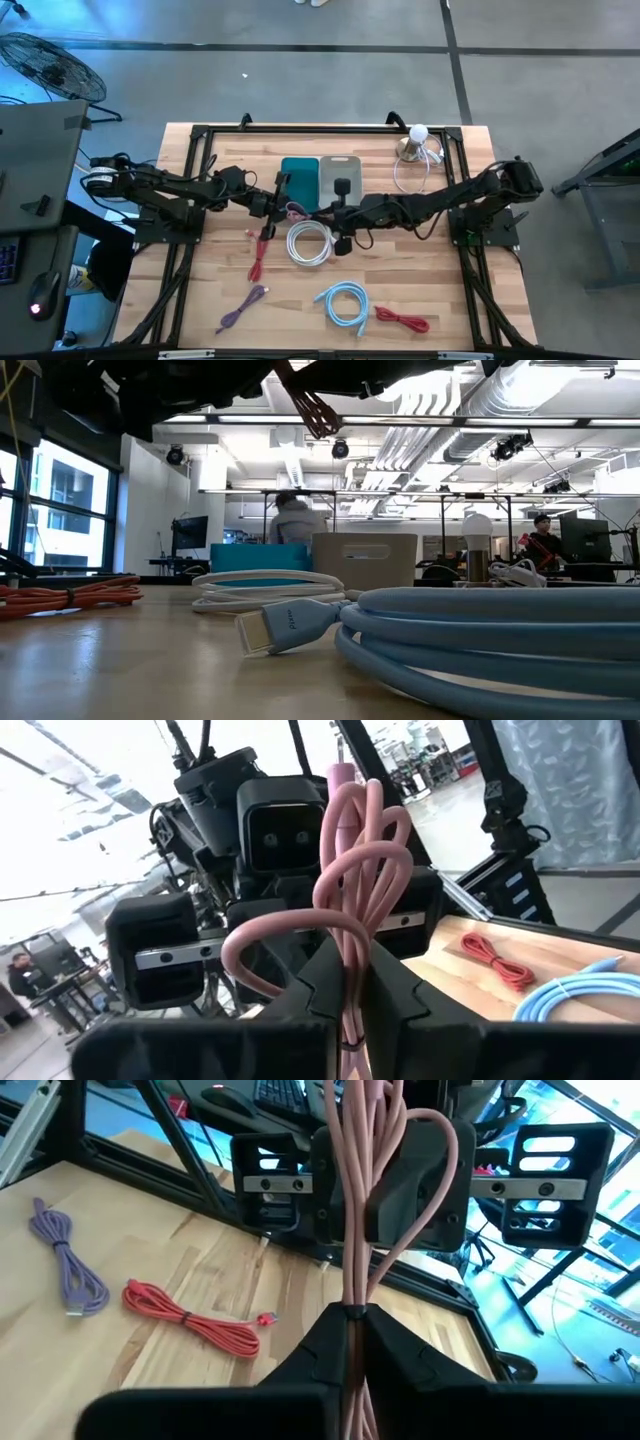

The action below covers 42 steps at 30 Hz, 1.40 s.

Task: Pick & Place USB Port
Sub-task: Put the pink charger cable into the blue bin

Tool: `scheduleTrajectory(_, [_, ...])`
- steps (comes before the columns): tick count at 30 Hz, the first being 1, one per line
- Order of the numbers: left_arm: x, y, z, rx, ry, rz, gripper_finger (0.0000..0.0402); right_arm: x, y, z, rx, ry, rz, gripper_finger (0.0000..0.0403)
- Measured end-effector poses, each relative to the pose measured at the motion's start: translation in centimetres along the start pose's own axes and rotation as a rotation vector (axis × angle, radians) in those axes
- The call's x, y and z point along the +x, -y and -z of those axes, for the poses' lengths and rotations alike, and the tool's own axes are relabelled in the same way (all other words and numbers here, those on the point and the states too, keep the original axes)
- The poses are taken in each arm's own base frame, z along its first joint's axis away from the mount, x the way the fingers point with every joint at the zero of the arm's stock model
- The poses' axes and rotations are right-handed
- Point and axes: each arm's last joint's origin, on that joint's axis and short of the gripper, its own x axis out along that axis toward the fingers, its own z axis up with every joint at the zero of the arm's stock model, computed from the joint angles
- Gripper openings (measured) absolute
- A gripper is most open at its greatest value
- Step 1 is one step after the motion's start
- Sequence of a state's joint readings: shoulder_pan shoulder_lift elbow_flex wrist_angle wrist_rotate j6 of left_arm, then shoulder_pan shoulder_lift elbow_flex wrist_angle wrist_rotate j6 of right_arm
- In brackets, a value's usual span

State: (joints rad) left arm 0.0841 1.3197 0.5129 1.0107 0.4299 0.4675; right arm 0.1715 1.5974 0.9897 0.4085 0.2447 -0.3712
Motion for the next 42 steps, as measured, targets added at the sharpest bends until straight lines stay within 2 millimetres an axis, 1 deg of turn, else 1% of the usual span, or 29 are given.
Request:
scheduleTrajectory(4, [0.0, -0.1, 0.0, 0.002, -0.009, -0.021, 0.0010, -0.2, -0.4, -0.2, 0.028, -0.021, 0.072, 0.0078])
scheduleTrajectory(11, [0.0, 0.0, 0.2, 0.001, -0.032, -0.014, 0.0010, -0.7, -1.6, -0.6, -0.010, -0.069, 0.191, 0.0177])
scheduleTrajectory(15, [-0.3, -0.2, 0.1, 0.021, -0.075, -0.024, 0.0010, -1.2, -2.1, -0.8, -0.039, -0.127, 0.331, 0.0223])
scheduleTrajectory(17, [-0.8, -0.4, -0.1, 0.033, -0.131, -0.039, 0.0010, -1.3, -2.4, -0.8, -0.058, -0.151, 0.359, 0.0239])
scheduleTrajectory(20, [-2.0, -0.9, -0.3, 0.058, -0.253, -0.082, 0.0010, -1.5, -3.0, -0.8, -0.068, -0.157, 0.345, 0.0251])
scheduleTrajectory(24, [-3.9, -1.7, -0.5, 0.087, -0.416, -0.136, 0.0010, -1.7, -3.4, -0.8, -0.072, -0.171, 0.351, 0.0253])
scheduleTrajectory(28, [-5.5, -2.8, -0.2, 0.085, -0.518, -0.194, 0.0009, -1.8, -3.6, -0.8, -0.077, -0.172, 0.347, 0.0254])
scheduleTrajectory(31, [-6.6, -3.7, 0.7, 0.062, -0.595, -0.229, 0.0009, -1.8, -3.6, -0.9, -0.074, -0.168, 0.345, 0.0254])
scheduleTrajectory(34, [-7.3, -4.4, 1.9, 0.043, -0.665, -0.234, 0.0009, -1.8, -3.5, -0.9, -0.073, -0.164, 0.343, 0.0254])
scheduleTrajectory(38, [-7.7, -4.8, 3.6, 0.038, -0.701, -0.191, 0.0009, -1.8, -3.6, -0.9, -0.065, -0.160, 0.338, 0.0254])
scheduleTrajectory(42, [-7.8, -4.8, 5.5, -0.007, -0.752, -0.158, 0.0009, -1.7, -3.7, -0.9, -0.050, -0.147, 0.308, 0.0254])
